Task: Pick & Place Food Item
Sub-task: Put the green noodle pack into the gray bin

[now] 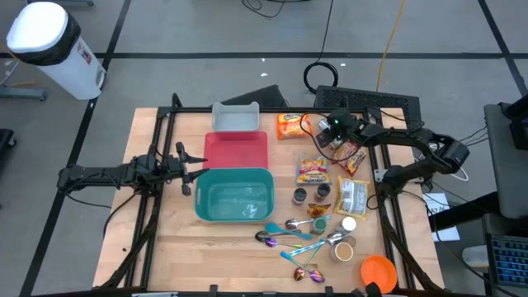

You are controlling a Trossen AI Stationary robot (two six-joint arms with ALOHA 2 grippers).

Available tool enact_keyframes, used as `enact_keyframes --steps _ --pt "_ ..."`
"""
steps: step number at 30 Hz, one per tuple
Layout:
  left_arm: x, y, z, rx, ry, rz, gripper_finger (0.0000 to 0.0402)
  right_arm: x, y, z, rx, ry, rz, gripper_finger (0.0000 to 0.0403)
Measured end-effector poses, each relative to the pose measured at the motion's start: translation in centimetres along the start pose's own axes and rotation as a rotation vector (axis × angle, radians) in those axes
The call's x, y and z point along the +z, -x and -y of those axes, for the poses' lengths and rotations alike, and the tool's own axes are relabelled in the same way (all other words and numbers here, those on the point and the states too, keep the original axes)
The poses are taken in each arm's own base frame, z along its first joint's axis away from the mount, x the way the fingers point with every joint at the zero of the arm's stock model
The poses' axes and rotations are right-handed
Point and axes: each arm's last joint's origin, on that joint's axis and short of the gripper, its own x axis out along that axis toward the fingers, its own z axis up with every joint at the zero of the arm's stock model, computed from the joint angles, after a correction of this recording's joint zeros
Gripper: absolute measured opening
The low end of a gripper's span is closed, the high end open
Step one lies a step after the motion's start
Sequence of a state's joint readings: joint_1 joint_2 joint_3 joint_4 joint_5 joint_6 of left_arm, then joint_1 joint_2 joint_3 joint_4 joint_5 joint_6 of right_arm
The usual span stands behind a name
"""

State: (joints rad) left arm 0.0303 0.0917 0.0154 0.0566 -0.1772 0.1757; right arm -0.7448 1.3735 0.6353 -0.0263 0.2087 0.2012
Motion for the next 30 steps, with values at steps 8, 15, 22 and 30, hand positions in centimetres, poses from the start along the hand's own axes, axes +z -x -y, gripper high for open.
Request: enact_keyframes --steps 8,15,22,30 --pt "0.3 0.0 0.0 0.005 0.006 0.029 0.0157 0.1 0.2 0.0 0.005 0.000 0.008 0.0033" --pt "0.7 0.0 -0.1 0.010 0.042 0.073 0.0157 1.4 2.9 -0.1 0.090 -0.016 0.123 0.0009" --pt "2.1 0.2 -0.4 0.033 0.150 0.219 0.0157 2.6 7.5 -1.3 0.275 0.016 0.327 0.0003" --pt "3.3 0.7 -1.2 0.222 0.126 0.335 0.0157 3.3 11.1 -4.7 0.545 0.110 0.549 0.0001"
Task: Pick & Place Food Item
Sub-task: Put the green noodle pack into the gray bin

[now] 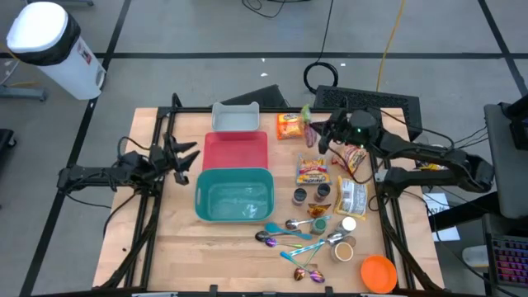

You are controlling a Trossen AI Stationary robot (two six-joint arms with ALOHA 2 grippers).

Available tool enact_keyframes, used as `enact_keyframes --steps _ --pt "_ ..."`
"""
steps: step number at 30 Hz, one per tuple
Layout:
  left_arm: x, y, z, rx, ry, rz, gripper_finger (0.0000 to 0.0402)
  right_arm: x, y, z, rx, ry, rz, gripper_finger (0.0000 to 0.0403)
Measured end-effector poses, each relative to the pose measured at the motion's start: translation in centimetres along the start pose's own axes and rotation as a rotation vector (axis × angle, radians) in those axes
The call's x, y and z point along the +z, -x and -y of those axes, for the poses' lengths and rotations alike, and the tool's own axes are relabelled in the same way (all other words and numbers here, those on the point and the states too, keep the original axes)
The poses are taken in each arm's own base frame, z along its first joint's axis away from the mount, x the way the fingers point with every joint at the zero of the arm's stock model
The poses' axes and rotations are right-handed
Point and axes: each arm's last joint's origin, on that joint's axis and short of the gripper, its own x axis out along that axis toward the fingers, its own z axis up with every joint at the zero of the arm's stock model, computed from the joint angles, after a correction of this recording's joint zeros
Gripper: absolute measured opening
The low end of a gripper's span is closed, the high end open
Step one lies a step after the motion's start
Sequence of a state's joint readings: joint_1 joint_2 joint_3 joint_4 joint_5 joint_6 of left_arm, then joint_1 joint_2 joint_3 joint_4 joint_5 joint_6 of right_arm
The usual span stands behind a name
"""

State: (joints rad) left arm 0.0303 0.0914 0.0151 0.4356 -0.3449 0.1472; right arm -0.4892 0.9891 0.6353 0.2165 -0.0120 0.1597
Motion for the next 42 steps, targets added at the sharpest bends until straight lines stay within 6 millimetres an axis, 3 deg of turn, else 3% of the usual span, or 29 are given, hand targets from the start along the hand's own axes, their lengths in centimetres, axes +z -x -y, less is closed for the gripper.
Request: enact_keyframes --steps 9,17,23,27,34,38,42 --pt "1.7 0.2 -0.7 0.171 0.025 0.145 0.0157 1.0 -1.2 -3.2 0.238 0.107 0.198 0.0001" --pt "1.6 0.0 -1.0 0.229 0.012 0.139 0.0157 0.1 -3.2 -3.8 0.307 0.126 0.216 0.0000" --pt "1.7 -1.4 -1.1 0.252 0.093 0.074 0.0160 -0.9 -5.0 -3.8 0.313 0.105 0.234 0.0000" --pt "2.4 -3.6 -0.8 0.208 0.143 -0.010 0.0195 -1.7 -6.1 -3.9 0.360 0.077 0.245 0.0000" --pt "3.3 -9.3 -0.8 0.252 0.179 -0.143 0.0302 -2.3 -6.9 -4.5 0.537 0.054 0.282 0.0000" --pt "3.2 -12.5 -0.1 0.057 0.096 -0.204 0.0337 -2.4 -6.9 -4.7 0.612 0.048 0.269 0.0000" --pt "2.9 -15.6 0.9 -0.145 0.061 -0.246 0.0345 -2.5 -6.7 -5.2 0.700 0.063 0.250 0.0000"
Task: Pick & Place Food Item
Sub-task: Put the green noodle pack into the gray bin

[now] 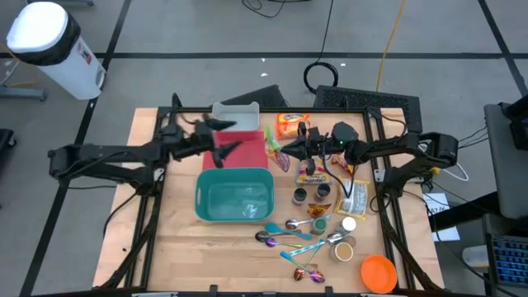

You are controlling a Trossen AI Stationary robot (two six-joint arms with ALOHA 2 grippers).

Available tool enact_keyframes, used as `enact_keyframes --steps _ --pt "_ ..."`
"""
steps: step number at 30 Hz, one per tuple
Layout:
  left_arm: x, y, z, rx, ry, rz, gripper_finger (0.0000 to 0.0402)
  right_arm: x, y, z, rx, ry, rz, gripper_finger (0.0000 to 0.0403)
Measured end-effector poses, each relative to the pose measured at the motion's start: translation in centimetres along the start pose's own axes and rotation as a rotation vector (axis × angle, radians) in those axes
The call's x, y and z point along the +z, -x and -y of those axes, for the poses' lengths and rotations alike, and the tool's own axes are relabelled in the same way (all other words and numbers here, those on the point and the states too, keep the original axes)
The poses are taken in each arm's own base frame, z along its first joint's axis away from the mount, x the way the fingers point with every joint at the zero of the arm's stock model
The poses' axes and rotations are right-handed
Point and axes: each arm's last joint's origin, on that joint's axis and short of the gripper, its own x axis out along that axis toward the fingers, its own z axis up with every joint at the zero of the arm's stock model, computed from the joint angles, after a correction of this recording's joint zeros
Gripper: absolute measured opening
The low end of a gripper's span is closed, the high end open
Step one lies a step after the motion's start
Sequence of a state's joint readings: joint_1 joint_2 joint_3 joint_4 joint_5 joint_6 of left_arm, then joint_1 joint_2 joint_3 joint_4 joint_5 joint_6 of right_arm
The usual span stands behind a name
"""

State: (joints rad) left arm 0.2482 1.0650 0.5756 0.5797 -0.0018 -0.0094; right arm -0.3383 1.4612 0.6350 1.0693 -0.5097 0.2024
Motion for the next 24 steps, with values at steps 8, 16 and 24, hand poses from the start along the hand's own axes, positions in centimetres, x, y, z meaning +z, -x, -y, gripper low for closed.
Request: enact_keyframes --steps 8,16,24 --pt "-0.4 -5.4 0.4 -0.126 -0.048 -0.067 0.0322 -0.1 -0.4 -0.9 0.076 -0.002 -0.009 0.0000" --pt "-1.3 -7.4 0.7 -0.248 -0.090 -0.126 0.0302 -0.2 -0.6 -1.5 0.100 -0.005 -0.012 0.0000" --pt "-1.7 -7.1 1.3 -0.481 -0.075 -0.150 0.0301 0.0 -0.7 -2.0 0.169 -0.014 0.006 0.0000"
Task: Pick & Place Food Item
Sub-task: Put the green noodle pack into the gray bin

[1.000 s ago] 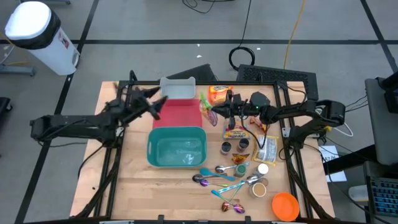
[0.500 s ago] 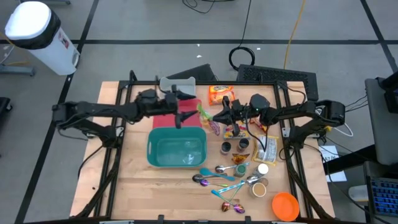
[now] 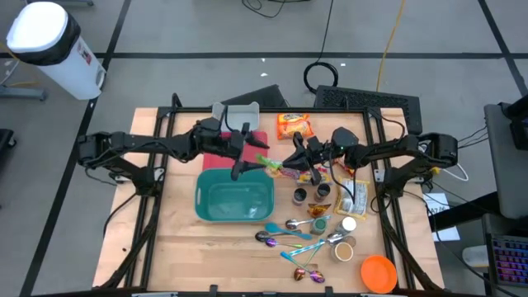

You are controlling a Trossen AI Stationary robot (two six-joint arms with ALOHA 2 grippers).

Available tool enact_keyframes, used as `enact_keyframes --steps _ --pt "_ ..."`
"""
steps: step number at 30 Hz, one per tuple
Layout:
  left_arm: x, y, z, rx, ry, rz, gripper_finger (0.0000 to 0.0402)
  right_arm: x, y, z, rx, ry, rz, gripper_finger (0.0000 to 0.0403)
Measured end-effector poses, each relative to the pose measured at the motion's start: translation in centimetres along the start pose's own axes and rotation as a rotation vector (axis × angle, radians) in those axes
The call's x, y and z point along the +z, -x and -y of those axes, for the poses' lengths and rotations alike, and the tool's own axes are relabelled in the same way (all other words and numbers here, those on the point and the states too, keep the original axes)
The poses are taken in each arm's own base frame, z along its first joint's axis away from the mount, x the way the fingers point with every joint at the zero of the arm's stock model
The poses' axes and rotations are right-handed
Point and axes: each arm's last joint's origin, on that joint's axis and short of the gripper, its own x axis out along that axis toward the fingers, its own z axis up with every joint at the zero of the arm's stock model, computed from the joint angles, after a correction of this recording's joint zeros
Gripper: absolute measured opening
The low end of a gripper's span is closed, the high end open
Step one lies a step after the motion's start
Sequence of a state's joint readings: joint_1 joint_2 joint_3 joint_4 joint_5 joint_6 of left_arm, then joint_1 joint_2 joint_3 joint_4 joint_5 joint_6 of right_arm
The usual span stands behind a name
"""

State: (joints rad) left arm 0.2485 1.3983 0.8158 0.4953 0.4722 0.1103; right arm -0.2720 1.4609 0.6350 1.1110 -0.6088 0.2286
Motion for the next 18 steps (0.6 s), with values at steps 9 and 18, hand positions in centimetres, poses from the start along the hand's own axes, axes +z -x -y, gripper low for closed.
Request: enact_keyframes --steps 9,18 --pt "-0.07 0.00 0.18 -0.059 0.005 -0.001 0.0274 0.11 0.01 -0.02 0.001 -0.008 0.009 0.0000" --pt "-0.22 0.00 0.19 -0.061 -0.007 -0.015 0.0195 0.14 0.01 -0.02 0.001 -0.006 0.012 0.0000"
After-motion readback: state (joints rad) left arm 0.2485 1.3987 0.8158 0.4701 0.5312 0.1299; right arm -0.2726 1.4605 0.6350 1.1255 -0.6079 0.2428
